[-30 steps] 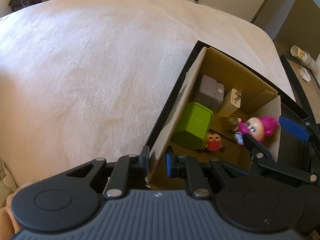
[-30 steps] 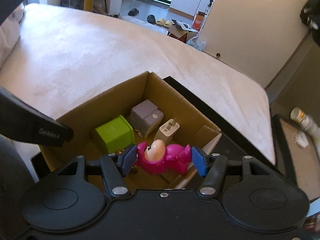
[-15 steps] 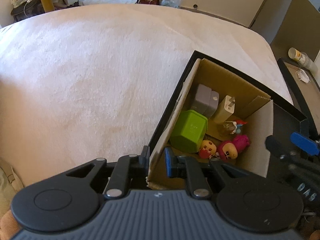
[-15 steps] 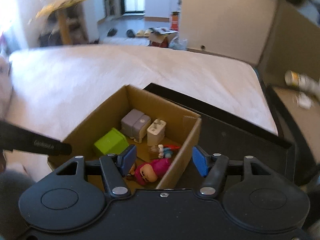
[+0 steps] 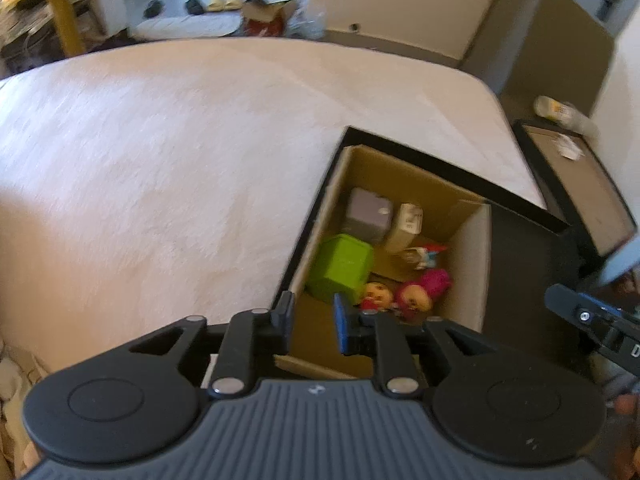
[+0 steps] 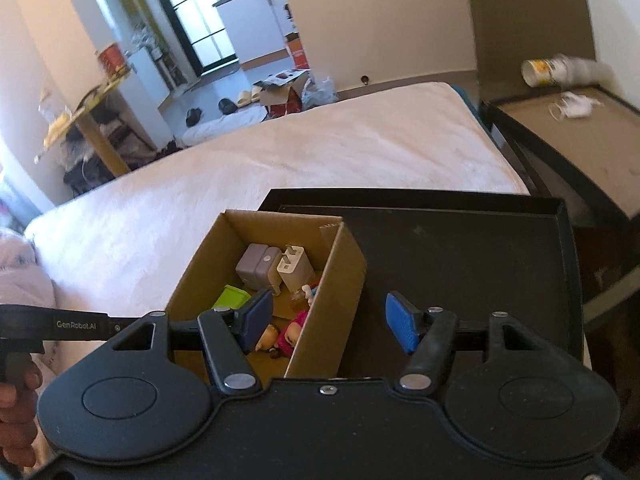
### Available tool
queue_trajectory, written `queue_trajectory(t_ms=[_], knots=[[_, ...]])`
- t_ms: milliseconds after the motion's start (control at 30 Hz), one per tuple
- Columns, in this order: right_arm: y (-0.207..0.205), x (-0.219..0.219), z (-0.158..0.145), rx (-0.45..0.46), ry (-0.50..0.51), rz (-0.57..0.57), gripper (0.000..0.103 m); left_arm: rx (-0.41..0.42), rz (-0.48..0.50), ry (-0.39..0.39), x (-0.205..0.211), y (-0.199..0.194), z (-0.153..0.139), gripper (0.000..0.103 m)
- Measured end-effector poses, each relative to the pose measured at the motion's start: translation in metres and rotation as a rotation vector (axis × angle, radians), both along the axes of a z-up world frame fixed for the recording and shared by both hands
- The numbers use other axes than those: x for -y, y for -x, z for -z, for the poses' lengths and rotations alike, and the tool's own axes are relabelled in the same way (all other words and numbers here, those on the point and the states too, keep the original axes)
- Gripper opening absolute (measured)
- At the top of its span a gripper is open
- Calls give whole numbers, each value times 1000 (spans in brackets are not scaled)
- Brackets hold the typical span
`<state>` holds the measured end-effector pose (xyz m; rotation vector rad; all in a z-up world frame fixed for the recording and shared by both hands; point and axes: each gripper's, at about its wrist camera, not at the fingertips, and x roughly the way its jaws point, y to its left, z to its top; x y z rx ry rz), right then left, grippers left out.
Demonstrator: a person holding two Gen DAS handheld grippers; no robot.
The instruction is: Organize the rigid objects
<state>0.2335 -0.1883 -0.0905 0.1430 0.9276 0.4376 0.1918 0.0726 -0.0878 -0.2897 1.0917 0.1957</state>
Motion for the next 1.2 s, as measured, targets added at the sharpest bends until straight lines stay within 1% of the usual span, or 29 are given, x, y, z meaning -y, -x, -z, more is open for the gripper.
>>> queue_trajectory(t_ms=[67, 133, 200, 233, 300, 333, 400, 500, 567, 633, 800, 967, 1200], knots=[[3, 9, -2, -16, -21, 20, 66, 14, 43, -17, 9, 2, -8, 22], [8, 16, -6, -22, -36, 37, 68, 18, 63, -20, 16, 4, -13, 26], [13, 23, -11, -21, -52, 53, 73, 24, 86, -13, 22, 6, -19, 34], [15, 25, -14, -21, -56, 59, 75, 30, 101, -17, 25, 8, -21, 37], [20, 30, -20, -17, -63, 69, 81, 40, 123, -29, 31, 11, -28, 50], [23, 32, -22, -15, -62, 75, 83, 45, 126, -37, 34, 12, -32, 53], [27, 37, -28, -15, -58, 91, 90, 67, 135, -47, 36, 16, -39, 66], [33, 48, -37, -9, -77, 139, 97, 82, 159, -58, 41, 22, -52, 79], [37, 54, -44, 5, -78, 167, 99, 98, 170, -68, 43, 26, -60, 84], [41, 58, -51, 10, -86, 189, 103, 111, 167, -73, 45, 30, -67, 86], [53, 63, -63, 26, -74, 214, 103, 129, 189, -90, 50, 40, -76, 90], [67, 63, -70, 46, -67, 219, 103, 147, 208, -83, 55, 55, -79, 91], [88, 64, -80, 74, -62, 226, 103, 186, 230, -98, 61, 82, -89, 92]])
